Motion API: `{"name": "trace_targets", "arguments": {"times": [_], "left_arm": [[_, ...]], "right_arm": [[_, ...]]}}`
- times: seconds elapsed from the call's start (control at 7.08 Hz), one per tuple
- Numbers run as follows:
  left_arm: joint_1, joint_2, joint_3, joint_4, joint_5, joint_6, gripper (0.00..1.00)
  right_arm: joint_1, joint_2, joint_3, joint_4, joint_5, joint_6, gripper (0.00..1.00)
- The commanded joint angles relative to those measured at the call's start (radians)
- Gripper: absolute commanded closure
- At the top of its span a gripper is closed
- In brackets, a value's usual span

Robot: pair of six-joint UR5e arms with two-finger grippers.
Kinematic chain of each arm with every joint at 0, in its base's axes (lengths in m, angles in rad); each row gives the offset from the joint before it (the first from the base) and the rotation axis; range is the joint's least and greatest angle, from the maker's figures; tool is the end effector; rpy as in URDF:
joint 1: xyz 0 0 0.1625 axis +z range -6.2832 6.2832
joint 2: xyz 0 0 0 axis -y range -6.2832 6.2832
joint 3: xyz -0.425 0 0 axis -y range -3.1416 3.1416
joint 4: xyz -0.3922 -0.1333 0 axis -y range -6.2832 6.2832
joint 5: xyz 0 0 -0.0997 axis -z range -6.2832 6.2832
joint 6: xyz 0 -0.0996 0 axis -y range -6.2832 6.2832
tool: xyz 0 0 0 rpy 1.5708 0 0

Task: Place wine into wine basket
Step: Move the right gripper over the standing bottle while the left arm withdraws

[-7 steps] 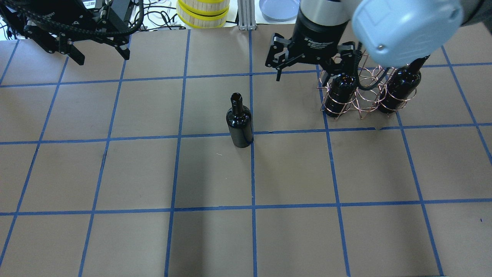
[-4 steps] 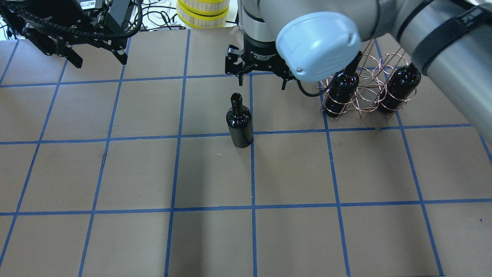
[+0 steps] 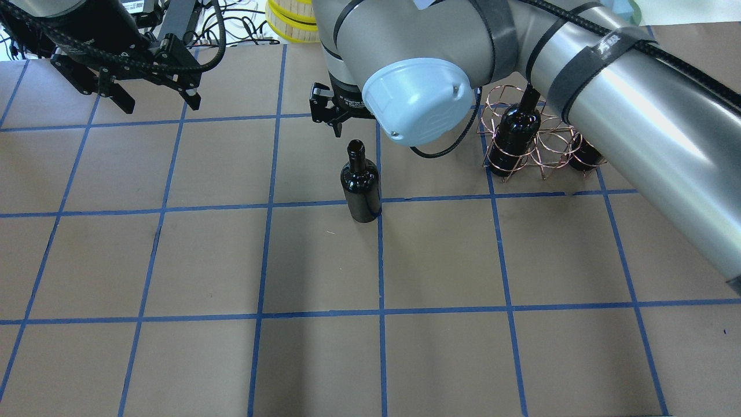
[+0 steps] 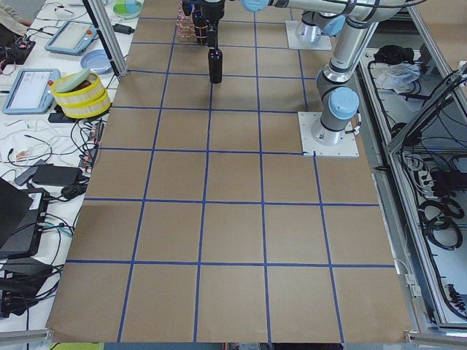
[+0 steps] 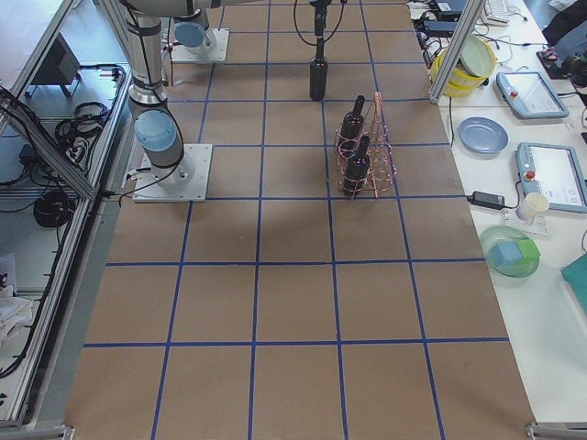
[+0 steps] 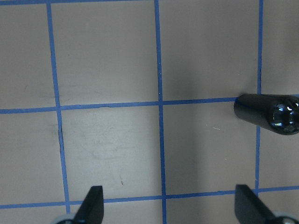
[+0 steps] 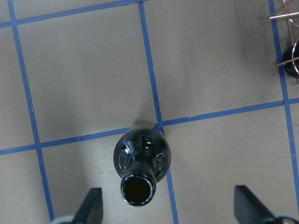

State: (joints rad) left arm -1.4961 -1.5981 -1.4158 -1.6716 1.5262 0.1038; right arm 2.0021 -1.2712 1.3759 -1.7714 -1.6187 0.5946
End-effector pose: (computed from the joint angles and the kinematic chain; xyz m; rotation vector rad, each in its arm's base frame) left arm -0.0998 -0.5118 0.5405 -0.0460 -3.0989 0.0477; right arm 0.3777 -0.5134 0.4381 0.2590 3.1210 -0.1678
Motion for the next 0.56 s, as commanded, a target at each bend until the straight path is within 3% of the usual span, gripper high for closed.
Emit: {"name": "trace_targets", "arguments": {"times": [0.0, 0.42], "left_arm": [[0.0, 0.007, -0.003, 0.003, 0.0, 0.0, 0.01], [-0.003, 0.007, -0.003, 0.003, -0.001, 0.0, 0.0]], "right_arm": [[0.001, 0.021, 0.008, -0.005, 0.002, 0.013, 0.0], [0.003, 0.085, 0.008, -0.006, 0.005, 0.016, 0.0]]}}
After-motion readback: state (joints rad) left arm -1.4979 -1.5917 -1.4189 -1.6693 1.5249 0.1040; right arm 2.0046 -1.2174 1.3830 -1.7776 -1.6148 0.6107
